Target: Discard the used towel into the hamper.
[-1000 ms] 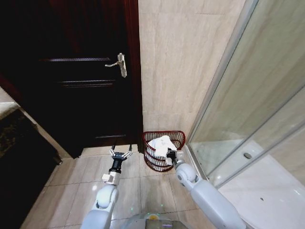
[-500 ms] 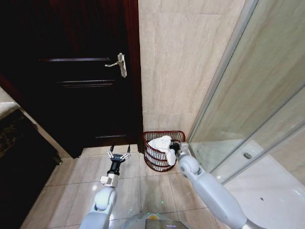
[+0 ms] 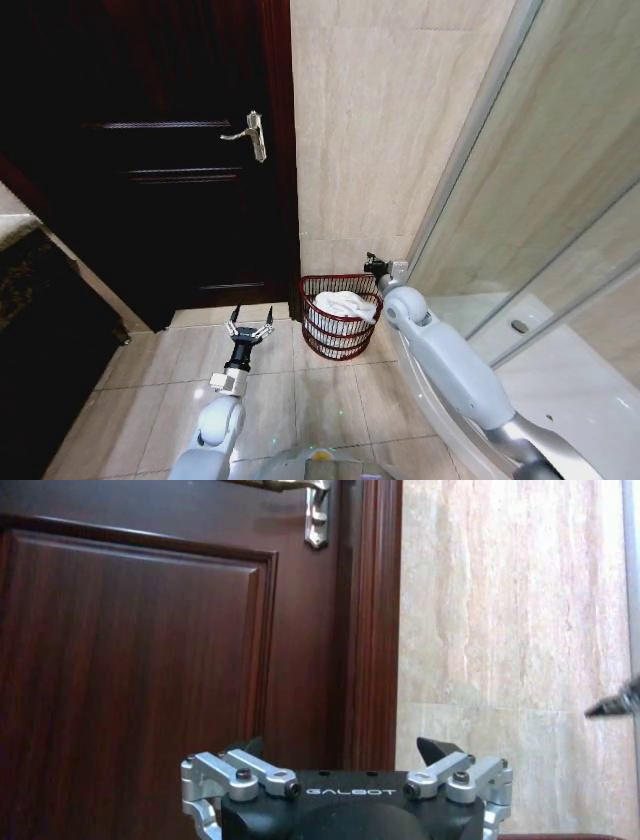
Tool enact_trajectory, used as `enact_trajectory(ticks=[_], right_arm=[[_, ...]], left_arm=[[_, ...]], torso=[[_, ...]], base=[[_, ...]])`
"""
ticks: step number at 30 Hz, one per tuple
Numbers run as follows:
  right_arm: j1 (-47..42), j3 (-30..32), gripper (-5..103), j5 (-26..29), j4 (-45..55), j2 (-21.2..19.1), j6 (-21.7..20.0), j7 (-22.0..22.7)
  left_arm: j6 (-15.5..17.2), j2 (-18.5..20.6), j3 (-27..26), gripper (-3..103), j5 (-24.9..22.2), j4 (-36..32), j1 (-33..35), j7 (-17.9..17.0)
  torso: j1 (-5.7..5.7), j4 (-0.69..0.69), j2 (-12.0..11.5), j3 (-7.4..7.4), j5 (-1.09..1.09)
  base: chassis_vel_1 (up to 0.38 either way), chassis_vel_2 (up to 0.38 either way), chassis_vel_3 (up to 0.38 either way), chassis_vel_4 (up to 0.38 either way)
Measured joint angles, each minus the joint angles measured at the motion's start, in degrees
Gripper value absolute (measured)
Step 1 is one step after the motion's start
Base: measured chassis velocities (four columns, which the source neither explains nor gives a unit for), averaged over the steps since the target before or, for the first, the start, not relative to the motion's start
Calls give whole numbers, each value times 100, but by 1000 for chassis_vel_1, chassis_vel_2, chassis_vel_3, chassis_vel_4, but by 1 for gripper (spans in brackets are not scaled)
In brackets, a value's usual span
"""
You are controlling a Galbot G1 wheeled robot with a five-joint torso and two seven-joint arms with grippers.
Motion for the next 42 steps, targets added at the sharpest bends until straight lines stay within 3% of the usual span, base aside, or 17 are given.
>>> enact_trajectory(ticks=[4, 7, 9, 11, 13, 16, 17, 20, 21, 25, 27, 30, 33, 40, 42], right_arm=[[-352, -10, 5, -106, 226, 48, -57, 27], [-648, 47, 21, -397, 481, 60, 184, -8], [-701, 76, 27, -470, 522, 60, 243, -34], [-968, 221, 37, -974, 651, 26, 591, -241], [-1038, 261, 37, -1149, 662, 10, 702, -319], [-1444, 579, 53, -2090, 692, -76, 1302, -804], [-1444, 579, 53, -2090, 692, -76, 1302, -804], [-1961, 1063, 70, -2553, 904, -89, 1685, -1242], [-2146, 1202, 75, -2622, 1000, -73, 1747, -1300], [-2498, 1444, 81, -2782, 1159, -20, 1841, -1379], [-3133, 1751, 91, -3055, 1393, 88, 2051, -1448], [-3524, 1914, 98, -3269, 1554, 202, 2165, -1485], [-4059, 2256, 100, -3660, 1772, 629, 2326, -1537], [-4550, 2594, 100, -3818, 2009, 958, 2413, -1585], [-4858, 3008, 100, -3823, 2120, 1061, 2546, -1728]], left_arm=[[1, -7, 0, 100, 4, 3, -10, 0], [17, -41, 11, 100, 31, -23, -8, -50], [29, -45, 15, 100, 41, -33, -6, -74], [97, -57, 31, 100, 71, -84, -3, -164], [109, -57, 32, 100, 76, -93, -4, -182], [248, -53, 37, 100, 69, -216, -4, -304], [248, -53, 37, 100, 69, -216, -4, -304], [414, -15, 37, 100, 28, -358, 12, -396], [459, 0, 37, 100, 26, -395, 21, -408], [558, 27, 35, 100, 27, -463, 51, -419], [670, 71, 34, 100, 30, -567, 103, -467], [775, 93, 33, 100, 32, -669, 140, -523], [935, 103, 33, 100, 46, -822, 156, -638], [1109, 191, 27, 100, 57, -998, 170, -672], [1190, 231, -5, 100, 63, -1128, 237, -675]], torso=[[0, 0, 0, 0, 0], [0, 1, 0, 0, -1], [0, 1, 0, 0, -1], [0, 1, 0, -1, -1], [0, 1, 0, -1, -1], [0, 1, 0, -1, 0], [0, 1, 0, -1, 0], [0, 0, 0, -1, 0], [0, 1, 0, -1, -1], [0, 1, 0, -1, 0], [0, 0, 0, -1, 1], [-1, 0, 0, -1, -1], [-1, 0, 0, -1, -1], [-1, 1, 1, -1, 0], [-1, 0, 1, -1, -1]], base=[[0, 0, 0, 0], [0, 0, 0, 0], [0, 0, 0, 0], [0, 0, 0, 0], [0, 0, 0, 0], [0, 0, 0, 0], [0, 0, 0, 0], [0, 0, 0, 0], [0, 0, 0, 0], [0, 0, 0, 0], [0, 0, 0, 0], [0, 0, 0, 0], [0, 0, 0, 0], [0, 0, 0, 0], [0, 0, 0, 0]])
